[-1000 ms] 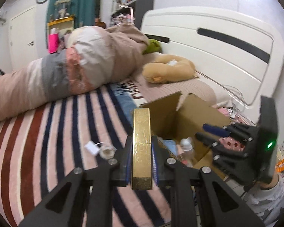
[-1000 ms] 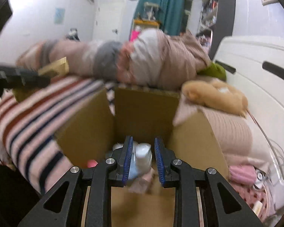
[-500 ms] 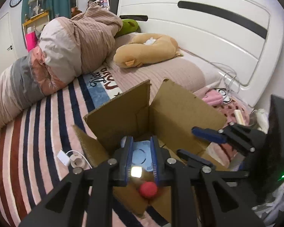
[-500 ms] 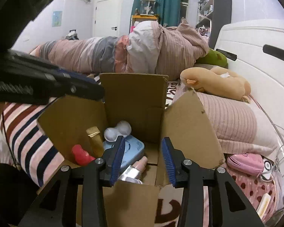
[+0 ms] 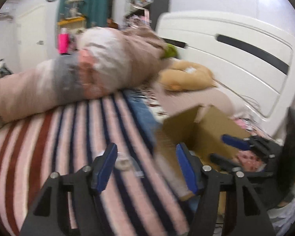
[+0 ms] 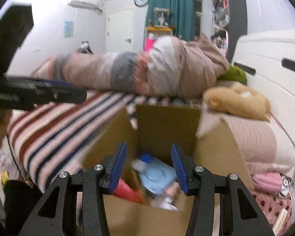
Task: Organize rigid objects
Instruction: 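Move both open grippers back over the white adapter and tape roll, then grasp the white card-reader adapter with left gripper while right grasps the clear tape roll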
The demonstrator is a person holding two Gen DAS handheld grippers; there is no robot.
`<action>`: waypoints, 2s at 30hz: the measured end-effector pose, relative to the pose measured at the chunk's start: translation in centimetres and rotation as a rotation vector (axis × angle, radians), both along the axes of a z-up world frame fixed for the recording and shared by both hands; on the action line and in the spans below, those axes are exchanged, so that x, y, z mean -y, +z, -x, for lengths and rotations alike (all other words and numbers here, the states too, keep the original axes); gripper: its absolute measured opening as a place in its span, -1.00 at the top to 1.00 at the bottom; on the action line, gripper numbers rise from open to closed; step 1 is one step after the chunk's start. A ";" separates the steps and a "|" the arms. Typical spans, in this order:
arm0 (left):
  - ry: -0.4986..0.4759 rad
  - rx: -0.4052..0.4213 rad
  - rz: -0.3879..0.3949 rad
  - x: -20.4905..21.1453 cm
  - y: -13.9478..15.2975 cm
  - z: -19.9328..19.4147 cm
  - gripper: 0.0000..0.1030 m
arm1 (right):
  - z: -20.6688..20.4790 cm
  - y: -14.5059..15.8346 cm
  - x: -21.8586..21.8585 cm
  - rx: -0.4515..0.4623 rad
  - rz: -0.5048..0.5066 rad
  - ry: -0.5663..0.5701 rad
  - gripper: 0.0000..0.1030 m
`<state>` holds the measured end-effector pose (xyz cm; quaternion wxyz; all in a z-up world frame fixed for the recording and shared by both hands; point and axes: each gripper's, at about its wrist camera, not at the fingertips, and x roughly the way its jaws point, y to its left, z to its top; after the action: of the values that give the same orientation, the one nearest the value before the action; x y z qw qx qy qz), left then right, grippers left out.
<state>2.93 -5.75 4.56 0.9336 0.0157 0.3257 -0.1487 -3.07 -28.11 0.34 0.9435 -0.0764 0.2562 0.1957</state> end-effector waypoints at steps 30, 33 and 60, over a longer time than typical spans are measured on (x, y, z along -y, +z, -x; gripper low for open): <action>0.060 -0.231 0.059 -12.1 -16.9 -8.9 -0.41 | -12.3 -15.2 -15.2 -0.266 0.034 -0.075 0.83; 0.001 -0.256 0.077 -10.4 -18.1 -11.2 -0.41 | -11.1 -15.0 -15.4 -0.270 0.053 -0.051 0.83; -0.056 -0.208 -0.072 -5.3 -20.3 -18.9 -0.46 | -15.2 -14.6 -15.7 -0.335 0.080 -0.134 0.29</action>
<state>21.83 -0.40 -15.77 0.8890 0.0428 0.4254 -0.1639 12.15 -12.38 -14.24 0.8948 -0.0631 0.4218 0.1319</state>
